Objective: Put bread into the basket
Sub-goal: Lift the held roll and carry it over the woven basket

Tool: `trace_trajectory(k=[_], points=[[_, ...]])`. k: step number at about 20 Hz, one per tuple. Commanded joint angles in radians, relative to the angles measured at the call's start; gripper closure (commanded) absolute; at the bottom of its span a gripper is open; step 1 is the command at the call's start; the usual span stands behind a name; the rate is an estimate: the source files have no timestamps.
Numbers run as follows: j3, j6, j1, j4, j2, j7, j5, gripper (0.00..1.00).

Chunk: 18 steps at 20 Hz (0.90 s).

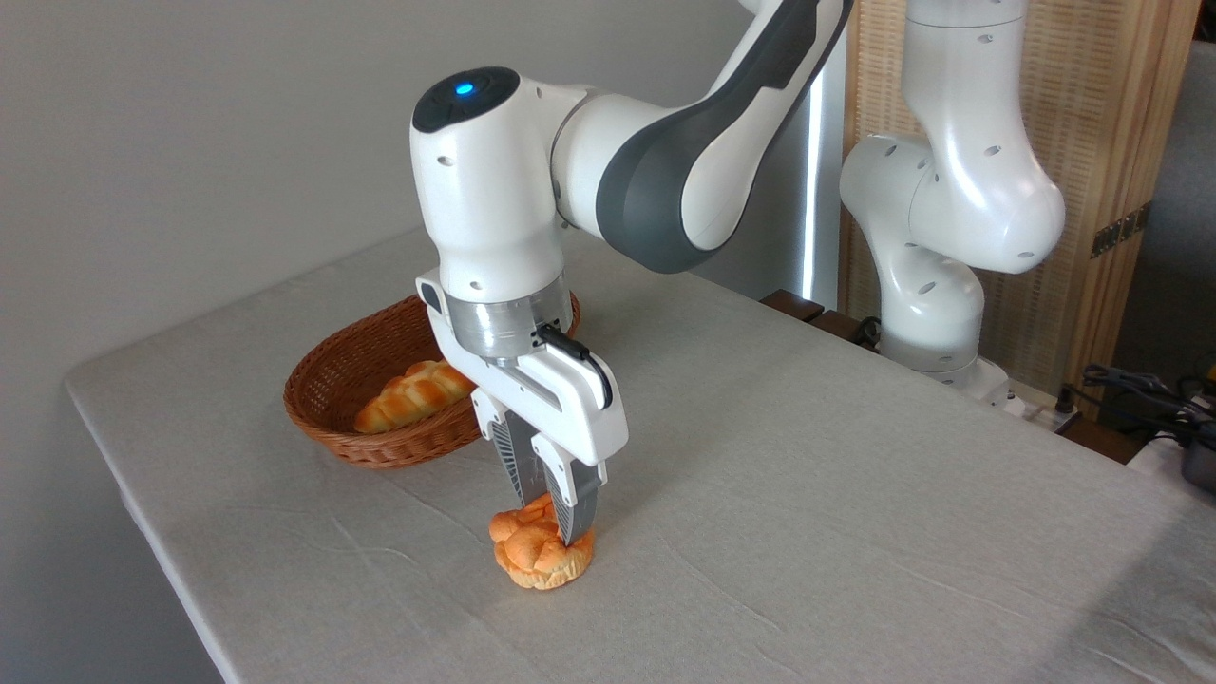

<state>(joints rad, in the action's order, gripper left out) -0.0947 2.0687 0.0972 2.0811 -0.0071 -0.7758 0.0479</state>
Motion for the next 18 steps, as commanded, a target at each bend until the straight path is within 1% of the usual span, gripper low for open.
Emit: trace_trajectory(k=[1, 5, 8, 9, 11, 12, 15, 18], points=[[0.0, -0.038, 0.004, -0.01, -0.036, -0.014, -0.007, 0.43], [0.007, -0.053, 0.004, -0.035, -0.048, -0.008, 0.006, 0.43], [0.022, -0.053, 0.013, -0.061, -0.063, -0.003, 0.013, 0.43], [0.051, -0.053, 0.013, -0.067, -0.071, -0.003, 0.03, 0.43], [0.081, -0.053, 0.015, -0.082, -0.088, 0.004, 0.073, 0.43], [0.108, -0.055, 0.015, -0.084, -0.102, 0.007, 0.087, 0.43], [0.177, -0.076, 0.015, -0.088, -0.123, 0.067, 0.124, 0.42], [0.266, -0.076, 0.013, -0.095, -0.12, 0.133, 0.13, 0.42]])
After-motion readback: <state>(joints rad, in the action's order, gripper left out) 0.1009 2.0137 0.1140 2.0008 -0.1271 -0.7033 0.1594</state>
